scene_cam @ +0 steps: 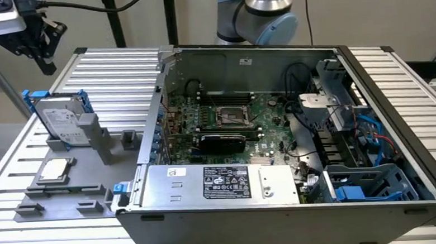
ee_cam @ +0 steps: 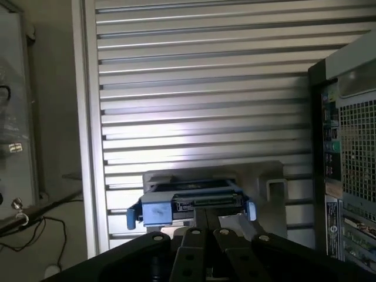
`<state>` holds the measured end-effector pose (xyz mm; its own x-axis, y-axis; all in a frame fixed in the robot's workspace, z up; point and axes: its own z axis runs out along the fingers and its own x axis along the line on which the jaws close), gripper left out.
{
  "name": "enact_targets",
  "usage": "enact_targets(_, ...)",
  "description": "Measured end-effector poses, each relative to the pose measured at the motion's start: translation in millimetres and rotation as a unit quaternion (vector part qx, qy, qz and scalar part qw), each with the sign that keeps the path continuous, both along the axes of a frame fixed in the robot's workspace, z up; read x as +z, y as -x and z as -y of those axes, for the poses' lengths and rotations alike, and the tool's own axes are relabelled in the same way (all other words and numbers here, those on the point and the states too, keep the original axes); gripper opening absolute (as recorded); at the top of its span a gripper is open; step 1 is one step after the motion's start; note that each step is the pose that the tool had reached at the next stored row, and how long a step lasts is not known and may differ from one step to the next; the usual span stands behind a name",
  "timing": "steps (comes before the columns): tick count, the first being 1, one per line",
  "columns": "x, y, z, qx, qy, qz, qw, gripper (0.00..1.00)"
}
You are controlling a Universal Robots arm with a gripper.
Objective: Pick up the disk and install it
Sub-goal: 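Reach for the disk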
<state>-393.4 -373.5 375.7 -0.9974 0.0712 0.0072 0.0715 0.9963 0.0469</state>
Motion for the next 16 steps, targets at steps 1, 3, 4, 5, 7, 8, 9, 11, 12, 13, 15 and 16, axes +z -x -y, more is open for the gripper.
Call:
enact_targets(1, -1.0, 4.9, -0.1, 0.0, 0.0, -0.0002, 1.0, 0.0)
enact_targets(3, -3.5, 13.9, -0.3, 0.0, 0.0, -0.0003, 1.0, 0.0)
enact_targets(4, -4.7, 18.0, -0.3, 0.0, 0.0001, -0.0003, 1.0, 0.0)
enact_targets(5, -6.0, 21.5, -0.3, 0.001, 0.0001, -0.0003, 1.0, 0.0)
enact_targets(7, -8.5, 26.9, -0.3, 0.004, 0.0004, -0.0003, 1.0, 0.0)
enact_targets(8, -9.8, 28.9, -0.3, 0.006, 0.0005, -0.0002, 1.0, 0.0)
enact_targets(9, -10.8, 30.3, -0.3, 0.009, 0.0007, -0.0003, 1.0, 0.0)
enact_targets(11, -12.5, 32.2, -0.4, 0.016, 0.0015, -0.0002, 0.9999, 0.0)
enact_targets(12, -12.8, 32.9, -0.3, 0.02, 0.0027, -0.0002, 0.9998, 0.0)
enact_targets(13, -12.8, 33.8, -0.3, 0.023, 0.004, -0.0004, 0.9997, 0.0)
enact_targets(15, -12.8, 33.8, -0.3, 0.024, 0.0043, -0.0004, 0.9997, 0.0)
enact_targets(16, -12.8, 33.8, -0.3, 0.024, 0.0043, -0.0004, 0.9997, 0.0)
